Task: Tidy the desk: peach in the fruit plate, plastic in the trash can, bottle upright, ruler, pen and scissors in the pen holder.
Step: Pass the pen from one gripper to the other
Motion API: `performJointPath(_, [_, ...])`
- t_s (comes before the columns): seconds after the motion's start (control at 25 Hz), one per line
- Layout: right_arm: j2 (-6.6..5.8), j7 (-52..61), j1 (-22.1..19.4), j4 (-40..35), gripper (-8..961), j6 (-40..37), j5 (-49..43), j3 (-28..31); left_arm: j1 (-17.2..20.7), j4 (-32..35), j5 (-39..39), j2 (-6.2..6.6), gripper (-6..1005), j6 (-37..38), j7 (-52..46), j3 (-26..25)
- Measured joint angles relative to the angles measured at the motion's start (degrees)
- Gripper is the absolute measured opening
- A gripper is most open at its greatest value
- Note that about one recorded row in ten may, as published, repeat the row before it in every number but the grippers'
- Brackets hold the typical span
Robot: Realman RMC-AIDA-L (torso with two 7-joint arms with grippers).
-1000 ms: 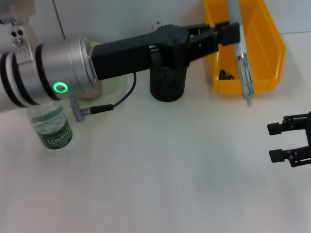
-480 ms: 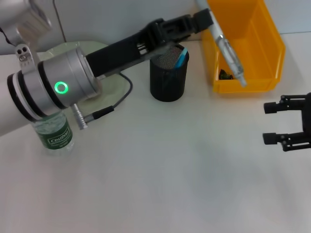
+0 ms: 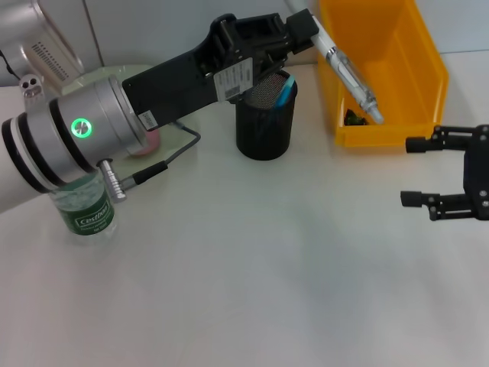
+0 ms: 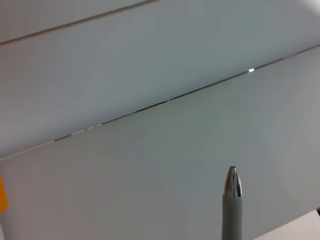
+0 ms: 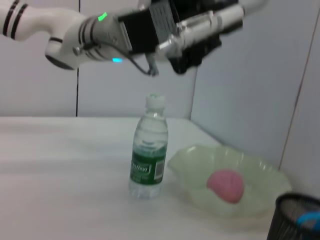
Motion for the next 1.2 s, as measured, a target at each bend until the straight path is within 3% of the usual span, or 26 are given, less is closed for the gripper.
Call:
performJointPath(0.36, [1.21, -8.7, -1.2, 1.9, 765, 0.0, 6.5, -0.1, 1.6, -0.6, 0.0, 0.25, 133, 2.1, -7.3, -2.2])
performJointPath(0.52, [1.71, -18.6, -2.0, 9.3, 765, 0.4, 14.6, 0.3, 3.1, -0.6, -0.3, -0.10, 133, 2.5, -9.7, -3.0])
performJointPath(0.84, [2.17, -30.8, -1.2, 21.2, 765, 0.7, 21.5, 0.0, 4.0, -0.4, -0.6, -0.49, 133, 1.9, -11.0, -2.2])
performJointPath(1.16, [4.80, -35.3, -0.6, 23.2, 764, -0.1, 22.6, 0.0, 2.2, 1.5, -1.0, -0.38, 134, 2.0, -11.0, -1.7])
performJointPath(1.2, [5.29, -37.2, -0.6, 23.4, 764, -0.4, 22.9, 0.2, -0.1, 0.0, -0.8, -0.37, 134, 1.9, -12.3, -1.3])
